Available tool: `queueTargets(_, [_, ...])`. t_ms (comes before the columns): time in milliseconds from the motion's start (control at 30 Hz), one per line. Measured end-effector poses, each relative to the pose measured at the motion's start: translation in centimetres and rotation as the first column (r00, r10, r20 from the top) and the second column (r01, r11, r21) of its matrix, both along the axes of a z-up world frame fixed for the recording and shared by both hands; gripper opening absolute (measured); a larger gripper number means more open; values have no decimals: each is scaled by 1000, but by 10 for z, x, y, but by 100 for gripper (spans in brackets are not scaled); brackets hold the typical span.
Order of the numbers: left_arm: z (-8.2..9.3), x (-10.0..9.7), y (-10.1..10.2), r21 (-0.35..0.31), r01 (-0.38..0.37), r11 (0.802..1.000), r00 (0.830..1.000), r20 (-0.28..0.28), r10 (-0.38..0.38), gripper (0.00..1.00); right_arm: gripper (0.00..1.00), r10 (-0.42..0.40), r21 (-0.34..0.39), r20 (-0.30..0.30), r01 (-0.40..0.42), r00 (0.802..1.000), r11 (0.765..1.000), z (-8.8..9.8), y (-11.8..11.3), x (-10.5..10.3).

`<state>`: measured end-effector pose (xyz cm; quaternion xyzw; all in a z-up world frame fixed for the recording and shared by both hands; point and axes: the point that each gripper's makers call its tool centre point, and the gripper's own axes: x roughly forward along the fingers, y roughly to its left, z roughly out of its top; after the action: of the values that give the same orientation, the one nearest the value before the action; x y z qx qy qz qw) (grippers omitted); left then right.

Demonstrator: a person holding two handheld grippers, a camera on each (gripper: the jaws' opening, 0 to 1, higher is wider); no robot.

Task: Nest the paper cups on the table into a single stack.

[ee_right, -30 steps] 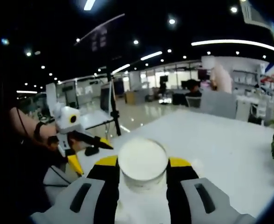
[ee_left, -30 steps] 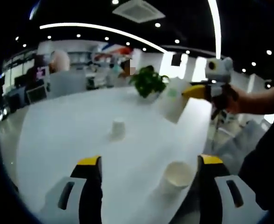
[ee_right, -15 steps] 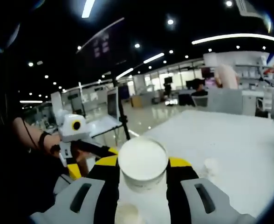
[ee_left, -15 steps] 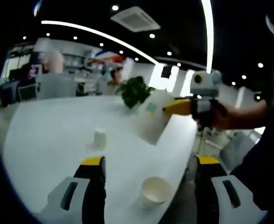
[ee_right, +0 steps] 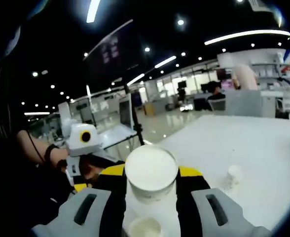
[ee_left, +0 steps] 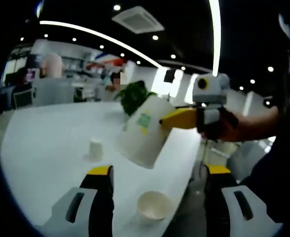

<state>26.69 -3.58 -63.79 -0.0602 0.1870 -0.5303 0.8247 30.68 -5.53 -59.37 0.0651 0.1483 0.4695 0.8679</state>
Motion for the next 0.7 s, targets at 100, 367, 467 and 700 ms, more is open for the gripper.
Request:
queueTargets(100, [4,1,-2,-17,8,1000,1000,-1,-8,68,35,-1,10,-10,1,1000,1000,-2,1,0])
queueTargets(367, [16,-1,-4,-81,25,996,1000,6,-24,61,35,-26,81,-59,30,998,996,-2,-4,4])
queueTargets(467, [19,1,0,-119,8,993,1000,-4,-8,57,35,-28,104,-80,36,996,994,-3,-5,4])
queueTargets(700, [28,4,9,-204,-33,978,999,-25,29,50,35,-5,148,-114,22,993,989,-3,-1,-1])
